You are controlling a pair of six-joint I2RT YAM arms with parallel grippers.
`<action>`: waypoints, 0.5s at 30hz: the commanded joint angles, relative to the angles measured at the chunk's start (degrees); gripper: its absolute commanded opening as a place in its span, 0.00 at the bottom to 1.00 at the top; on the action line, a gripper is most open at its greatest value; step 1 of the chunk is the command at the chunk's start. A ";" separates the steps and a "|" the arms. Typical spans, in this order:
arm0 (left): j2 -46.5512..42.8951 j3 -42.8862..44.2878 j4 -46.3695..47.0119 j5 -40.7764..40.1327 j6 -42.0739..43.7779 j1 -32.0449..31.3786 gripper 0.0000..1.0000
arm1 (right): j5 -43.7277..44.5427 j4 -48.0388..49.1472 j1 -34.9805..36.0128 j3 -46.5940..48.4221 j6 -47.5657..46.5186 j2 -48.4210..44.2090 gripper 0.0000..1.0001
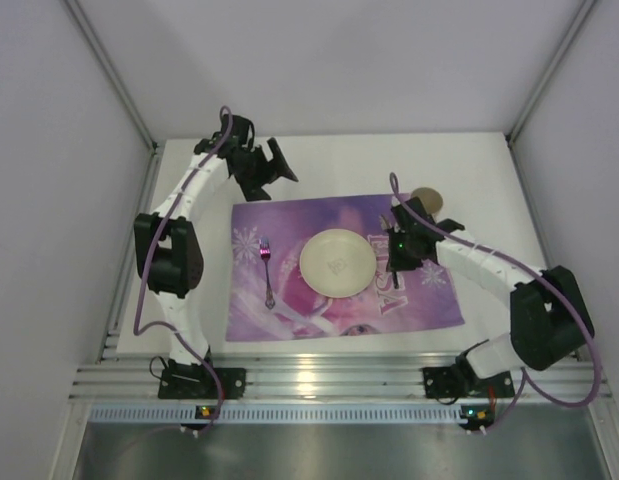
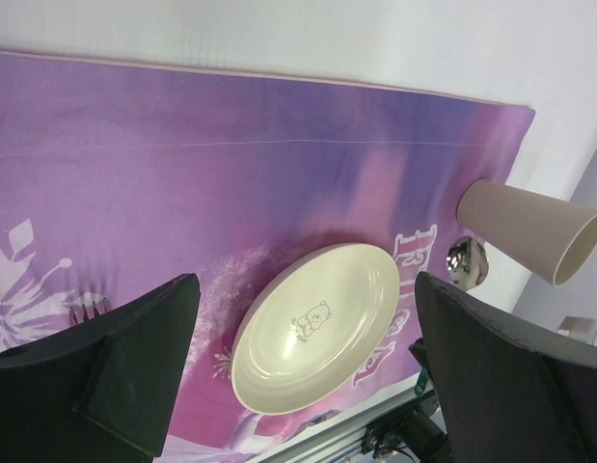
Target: Set the dinner table for one person
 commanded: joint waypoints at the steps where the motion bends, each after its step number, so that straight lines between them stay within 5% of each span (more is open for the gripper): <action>1: -1.61 -0.17 -1.16 -0.63 1.30 0.08 0.98 | -0.56 6.67 -0.39 -1.20 1.40 2.46 0.00; 13: -1.52 -0.08 -2.40 -1.59 1.74 0.08 0.97 | -1.79 6.43 -0.48 -3.49 1.58 4.75 0.00; 15: -1.26 -0.08 -2.49 -1.59 1.74 0.08 0.97 | -1.52 5.98 -0.48 -4.36 1.14 4.22 0.21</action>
